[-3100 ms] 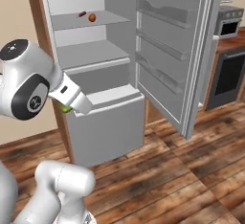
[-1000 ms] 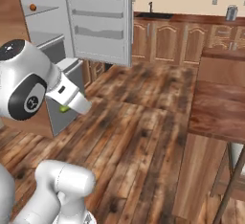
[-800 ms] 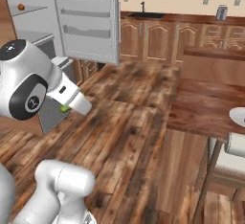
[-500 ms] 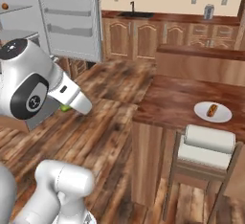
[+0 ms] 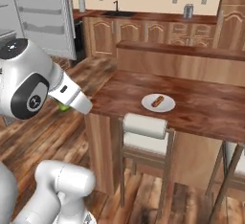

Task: Pick up each mango from the fridge and place one mango on each plate on the dining counter.

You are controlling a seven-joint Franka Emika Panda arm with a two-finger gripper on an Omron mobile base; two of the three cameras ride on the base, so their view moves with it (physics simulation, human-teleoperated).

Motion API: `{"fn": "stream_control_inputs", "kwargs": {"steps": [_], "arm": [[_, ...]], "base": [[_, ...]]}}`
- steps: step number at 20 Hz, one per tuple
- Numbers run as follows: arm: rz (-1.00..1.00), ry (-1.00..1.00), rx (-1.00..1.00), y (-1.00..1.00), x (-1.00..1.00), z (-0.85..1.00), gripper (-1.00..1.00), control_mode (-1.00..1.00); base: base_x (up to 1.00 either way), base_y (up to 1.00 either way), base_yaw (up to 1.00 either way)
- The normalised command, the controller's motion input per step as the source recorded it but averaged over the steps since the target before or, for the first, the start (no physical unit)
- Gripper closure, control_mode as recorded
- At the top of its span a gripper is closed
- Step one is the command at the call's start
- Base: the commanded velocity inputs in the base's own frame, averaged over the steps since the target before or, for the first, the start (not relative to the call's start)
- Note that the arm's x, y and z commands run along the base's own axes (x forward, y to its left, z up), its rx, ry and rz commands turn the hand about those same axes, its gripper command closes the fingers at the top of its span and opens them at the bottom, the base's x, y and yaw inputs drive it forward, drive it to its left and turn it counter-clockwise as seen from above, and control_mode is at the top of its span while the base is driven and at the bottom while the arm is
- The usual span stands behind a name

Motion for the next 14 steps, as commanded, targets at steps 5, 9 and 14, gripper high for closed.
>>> {"fn": "stream_control_inputs", "kwargs": {"steps": [5, 9, 14], "arm": [[0.00, 0.00, 0.00, 0.00, 0.00, 0.00, 1.00, 1.00], [0.00, 0.00, 0.00, 0.00, 0.00, 0.00, 1.00, 1.00], [0.00, 0.00, 0.00, 0.00, 0.00, 0.00, 1.00, 1.00]], "base": [[0.15, -1.00, 0.00], [0.23, -1.00, 0.00], [0.49, -0.97, 0.00]]}}
